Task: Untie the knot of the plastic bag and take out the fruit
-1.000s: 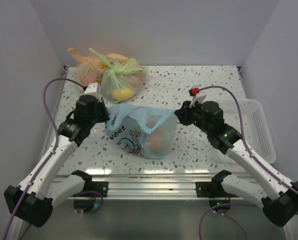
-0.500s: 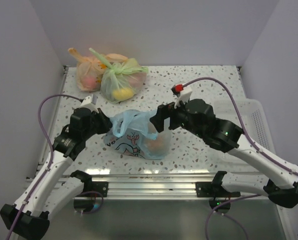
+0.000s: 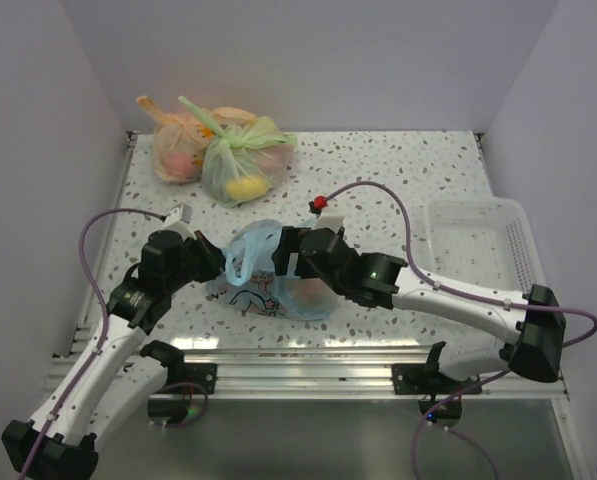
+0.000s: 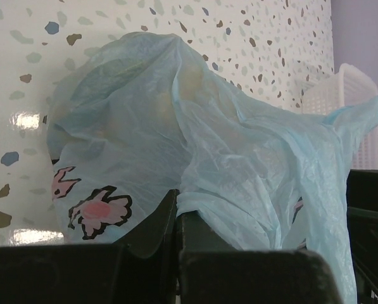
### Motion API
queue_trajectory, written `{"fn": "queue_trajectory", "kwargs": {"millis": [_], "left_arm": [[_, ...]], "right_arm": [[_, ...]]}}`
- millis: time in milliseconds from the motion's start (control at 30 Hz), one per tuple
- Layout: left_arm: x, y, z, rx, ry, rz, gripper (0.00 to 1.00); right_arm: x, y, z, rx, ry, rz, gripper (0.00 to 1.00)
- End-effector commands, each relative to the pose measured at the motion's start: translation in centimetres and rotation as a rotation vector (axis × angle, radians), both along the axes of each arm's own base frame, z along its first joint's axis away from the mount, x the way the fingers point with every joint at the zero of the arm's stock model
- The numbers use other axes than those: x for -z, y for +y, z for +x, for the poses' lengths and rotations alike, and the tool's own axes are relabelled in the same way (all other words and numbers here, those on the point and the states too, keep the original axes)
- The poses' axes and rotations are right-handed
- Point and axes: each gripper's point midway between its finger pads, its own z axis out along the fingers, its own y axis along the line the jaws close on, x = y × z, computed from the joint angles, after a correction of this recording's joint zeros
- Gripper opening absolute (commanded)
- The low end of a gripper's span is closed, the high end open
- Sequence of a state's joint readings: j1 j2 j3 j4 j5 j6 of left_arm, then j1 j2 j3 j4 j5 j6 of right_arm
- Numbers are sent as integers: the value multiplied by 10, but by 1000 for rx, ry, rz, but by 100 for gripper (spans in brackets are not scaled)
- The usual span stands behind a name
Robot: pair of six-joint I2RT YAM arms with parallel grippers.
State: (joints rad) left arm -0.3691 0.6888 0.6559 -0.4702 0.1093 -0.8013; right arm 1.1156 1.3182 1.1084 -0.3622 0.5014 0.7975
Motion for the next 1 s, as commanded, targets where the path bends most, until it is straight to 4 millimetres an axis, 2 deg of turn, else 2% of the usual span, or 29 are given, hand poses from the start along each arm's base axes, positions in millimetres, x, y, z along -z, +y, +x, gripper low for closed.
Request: {"fn": "queue_trajectory", "kwargs": {"millis": [0, 33, 67, 100, 133, 167, 200, 233, 267, 300, 333, 367, 433, 533, 567, 733, 800, 833, 867, 900, 933, 967], "left_arm": [[-7, -6, 2, 13, -29, -38, 0], [-6, -5, 3, 9, -30, -32, 0], [-6, -2, 5, -7, -32, -20, 0], [-7, 0, 7, -19, -38, -11, 0], [-6, 2, 8, -29, -35, -2, 0], [-7, 5, 11, -50, -42, 9, 0], [-8, 7, 13, -60, -45, 15, 0], [-6, 8, 15, -70, -38, 26, 0], [-6, 11, 18, -87, -40, 36, 0], [-7, 11, 20, -91, -41, 38, 0], [-6, 11, 22, -92, -35, 40, 0], [-7, 16, 26, -127, -43, 56, 0], [-3, 20, 30, -147, -37, 78, 0], [3, 32, 36, -207, -22, 125, 0], [5, 32, 36, -206, -14, 127, 0], [15, 25, 32, -163, 6, 113, 0], [18, 25, 29, -142, 10, 135, 3], [20, 27, 25, -140, 23, 151, 3], [16, 30, 25, -150, 17, 161, 3], [12, 33, 23, -154, 2, 169, 3], [8, 35, 23, -158, -11, 171, 2], [5, 35, 23, -157, -23, 168, 1]], "right_arm": [[-1, 23, 6, 34, 7, 154, 89], [3, 23, 5, 30, 11, 152, 80], [10, 22, 2, 23, 22, 140, 54], [26, 15, -1, 23, 41, 108, 39], [31, 7, -4, 30, 48, 90, 25], [39, -1, -6, 41, 56, 70, 1], [56, -15, -8, 65, 76, 37, 0], [64, -28, -10, 85, 89, 13, 0], [62, -39, -11, 103, 91, 29, 0], [78, -59, -10, 147, 117, 11, 0], [85, -75, -11, 175, 136, -6, 0], [80, -86, -13, 188, 139, 21, 0], [102, -124, -12, 271, 186, -22, 0], [111, -162, -13, 344, 208, -45, 0], [111, -166, -13, 347, 211, -46, 0], [82, -170, -10, 301, 153, -87, 0], [62, -164, -6, 250, 119, -94, 0], [59, -156, -7, 206, 128, -97, 0], [40, -146, -4, 145, 100, -88, 6], [34, -134, -12, 71, 126, -69, 15], [29, -129, -12, 51, 137, -72, 37], [9, -122, -11, 34, 112, -42, 51]]}}
